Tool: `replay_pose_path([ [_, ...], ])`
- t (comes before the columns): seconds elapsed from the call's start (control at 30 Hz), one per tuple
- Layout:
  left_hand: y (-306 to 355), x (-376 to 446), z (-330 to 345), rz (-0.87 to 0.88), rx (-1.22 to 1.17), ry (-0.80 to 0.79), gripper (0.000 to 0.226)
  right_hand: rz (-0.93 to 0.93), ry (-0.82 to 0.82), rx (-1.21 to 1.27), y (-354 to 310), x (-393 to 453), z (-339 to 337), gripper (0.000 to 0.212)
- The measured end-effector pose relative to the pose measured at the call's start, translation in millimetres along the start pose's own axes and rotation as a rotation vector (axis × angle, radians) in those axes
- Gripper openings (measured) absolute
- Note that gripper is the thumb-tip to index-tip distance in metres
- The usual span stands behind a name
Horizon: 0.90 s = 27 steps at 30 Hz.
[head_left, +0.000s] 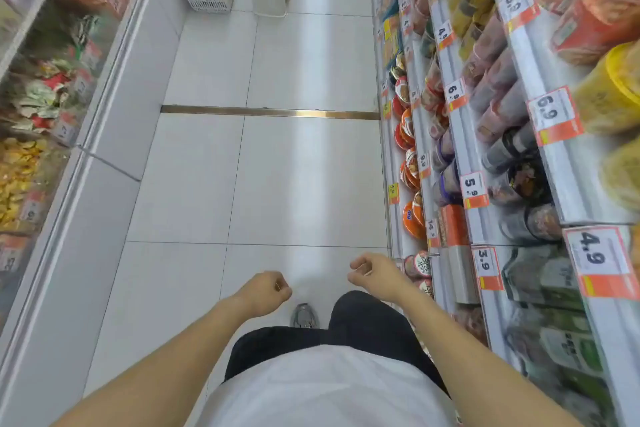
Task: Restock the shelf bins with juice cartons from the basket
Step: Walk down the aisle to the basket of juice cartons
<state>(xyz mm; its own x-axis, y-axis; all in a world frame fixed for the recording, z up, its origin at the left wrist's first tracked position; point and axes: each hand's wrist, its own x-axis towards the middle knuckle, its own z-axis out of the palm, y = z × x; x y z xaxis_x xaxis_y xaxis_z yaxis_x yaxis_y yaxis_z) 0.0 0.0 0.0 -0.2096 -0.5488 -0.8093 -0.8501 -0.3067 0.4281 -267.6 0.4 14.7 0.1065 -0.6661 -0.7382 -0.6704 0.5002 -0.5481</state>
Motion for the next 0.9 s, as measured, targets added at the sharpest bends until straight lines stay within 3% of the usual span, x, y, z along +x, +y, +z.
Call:
replay_pose_path([
  [0.17,28.0,72.7,-92.8,-0.058,-0.054,-0.016,0.020,0.039,-0.011,0.016,-43.3,98.2,-68.6,0.031],
  [0.4,83.1,167.1,-229.0,-0.114,0.021,0.057,0.018,-0.045,-0.073,-0.058,-141.1,249.0,-176.3,0.032],
  [0.63,155.5,251.2,-359.3,-0.082,-0.134,0.128,0.018,-0.097,-0.212,-0.203,-246.4,359.3,-263.8,0.034],
  [0.9,223.3,391.6,-527.6,-0.009,-0.106,0.096,0.021,-0.033,-0.121,-0.186,-344.5,502.0,-379.2,0.033],
])
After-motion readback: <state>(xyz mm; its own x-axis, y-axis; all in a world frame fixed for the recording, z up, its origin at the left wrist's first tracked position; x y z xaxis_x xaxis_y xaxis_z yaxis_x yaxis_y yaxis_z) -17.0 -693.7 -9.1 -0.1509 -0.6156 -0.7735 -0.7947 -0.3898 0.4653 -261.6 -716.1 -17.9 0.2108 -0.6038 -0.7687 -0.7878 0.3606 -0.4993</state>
